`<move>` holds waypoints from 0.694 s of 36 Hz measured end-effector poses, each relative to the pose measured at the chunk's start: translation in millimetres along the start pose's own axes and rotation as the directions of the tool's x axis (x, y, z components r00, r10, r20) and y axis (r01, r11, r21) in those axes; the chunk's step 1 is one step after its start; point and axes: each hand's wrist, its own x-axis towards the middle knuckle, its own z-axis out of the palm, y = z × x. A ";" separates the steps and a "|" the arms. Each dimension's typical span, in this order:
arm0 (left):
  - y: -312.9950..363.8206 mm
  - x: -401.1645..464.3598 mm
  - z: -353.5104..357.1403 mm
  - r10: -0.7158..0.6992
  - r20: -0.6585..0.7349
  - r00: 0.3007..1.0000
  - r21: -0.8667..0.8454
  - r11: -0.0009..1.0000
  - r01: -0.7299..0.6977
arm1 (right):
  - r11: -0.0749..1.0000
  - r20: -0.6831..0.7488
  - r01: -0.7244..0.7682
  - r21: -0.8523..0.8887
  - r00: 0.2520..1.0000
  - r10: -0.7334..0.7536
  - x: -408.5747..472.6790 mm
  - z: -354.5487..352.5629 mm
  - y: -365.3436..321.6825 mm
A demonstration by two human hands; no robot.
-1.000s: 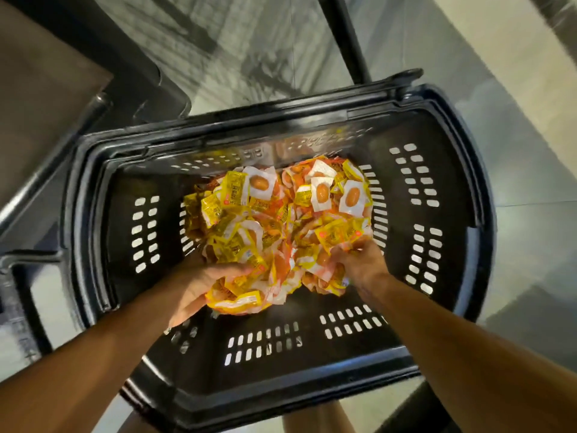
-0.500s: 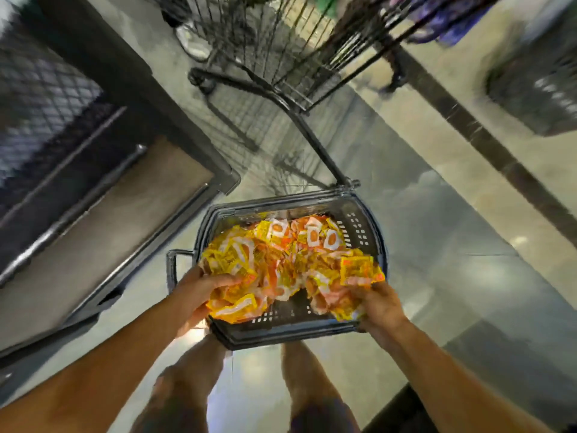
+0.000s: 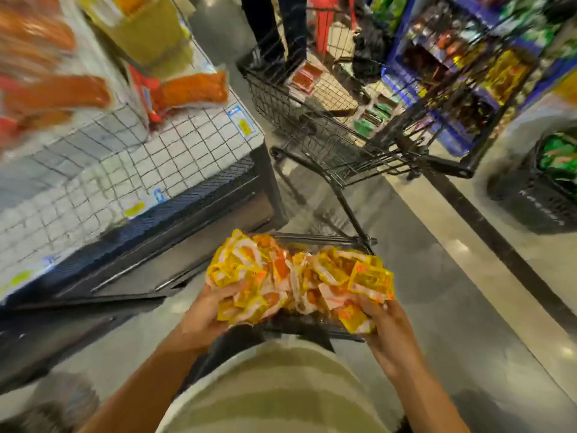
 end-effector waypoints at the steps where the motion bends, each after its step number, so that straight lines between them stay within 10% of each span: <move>1: -0.4 -8.9 -7.8 -0.001 -0.019 1.000 -0.028 1.000 0.000 | 1.000 0.002 0.007 0.000 1.000 -0.007 -6.0 1.5 0.3; 25: -40.0 -166.0 -290.1 0.327 -0.214 0.921 -0.455 0.801 -0.390 | 0.945 0.308 0.057 -0.321 0.950 0.048 -119.2 229.8 153.5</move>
